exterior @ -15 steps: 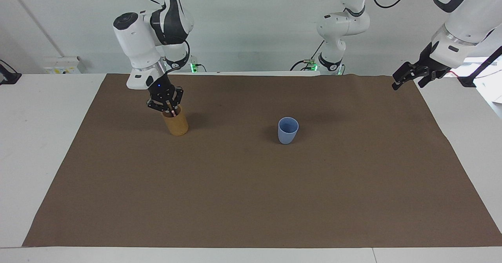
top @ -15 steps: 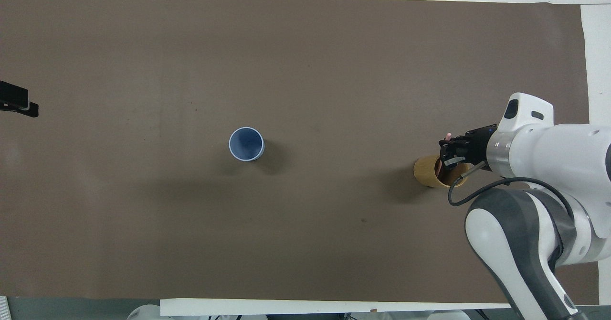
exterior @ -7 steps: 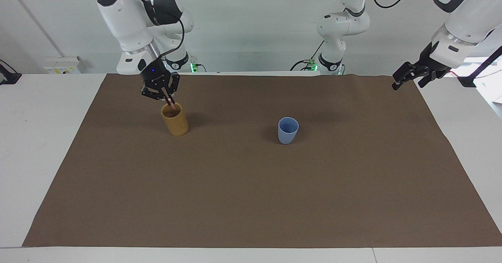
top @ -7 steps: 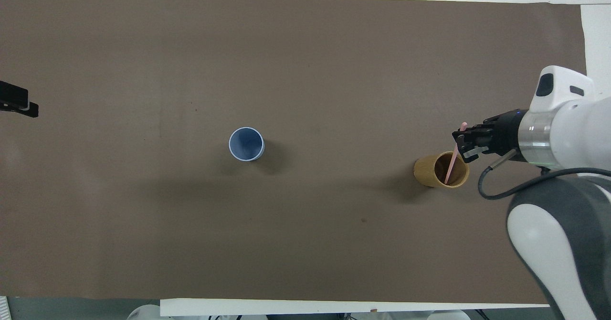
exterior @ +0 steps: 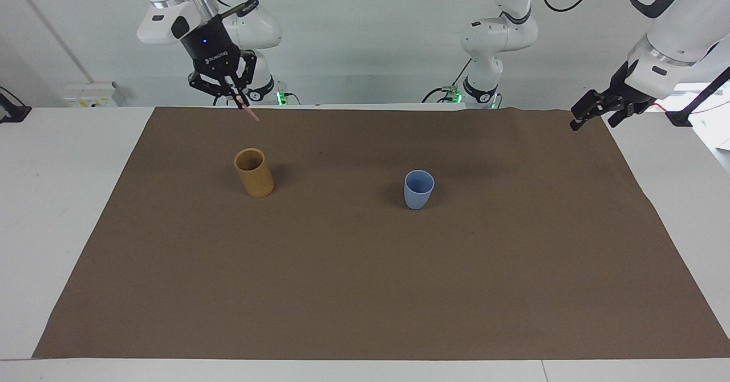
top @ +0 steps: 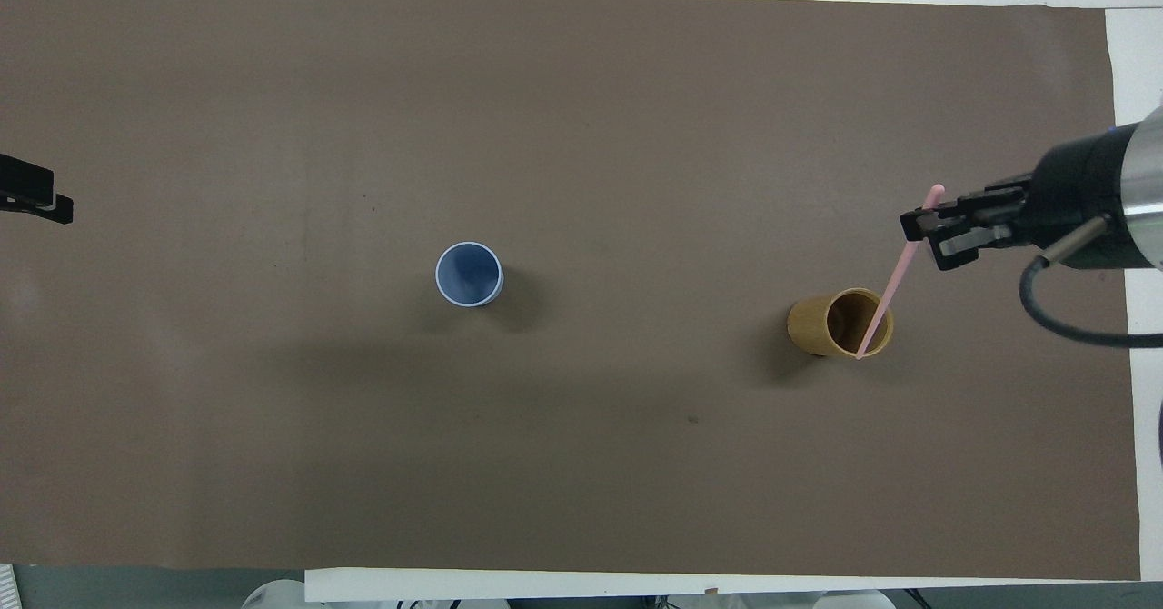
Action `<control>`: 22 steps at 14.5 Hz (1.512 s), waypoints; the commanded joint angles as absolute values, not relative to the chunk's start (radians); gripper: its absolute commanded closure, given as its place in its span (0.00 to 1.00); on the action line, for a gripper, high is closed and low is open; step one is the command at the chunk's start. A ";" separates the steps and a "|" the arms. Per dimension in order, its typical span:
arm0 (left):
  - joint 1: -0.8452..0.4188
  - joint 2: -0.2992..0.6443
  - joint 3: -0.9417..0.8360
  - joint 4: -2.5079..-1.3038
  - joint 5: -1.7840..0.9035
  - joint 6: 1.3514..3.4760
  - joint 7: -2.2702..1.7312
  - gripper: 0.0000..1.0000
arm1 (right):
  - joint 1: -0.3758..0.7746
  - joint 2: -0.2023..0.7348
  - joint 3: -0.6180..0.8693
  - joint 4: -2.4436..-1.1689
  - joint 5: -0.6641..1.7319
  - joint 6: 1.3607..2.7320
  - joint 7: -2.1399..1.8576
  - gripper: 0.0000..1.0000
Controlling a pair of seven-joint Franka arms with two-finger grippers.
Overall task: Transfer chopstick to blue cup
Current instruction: 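Lift the pink chopstick out of the tan cup with the right gripper, then carry the chopstick with the right gripper over the blue cup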
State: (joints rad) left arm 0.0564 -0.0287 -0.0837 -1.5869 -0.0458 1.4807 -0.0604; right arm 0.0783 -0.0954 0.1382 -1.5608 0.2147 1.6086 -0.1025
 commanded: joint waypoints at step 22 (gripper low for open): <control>0.058 -0.035 -0.086 -1.588 -0.051 1.466 -0.058 0.00 | 0.621 0.348 0.149 -1.319 -0.143 2.086 0.715 1.00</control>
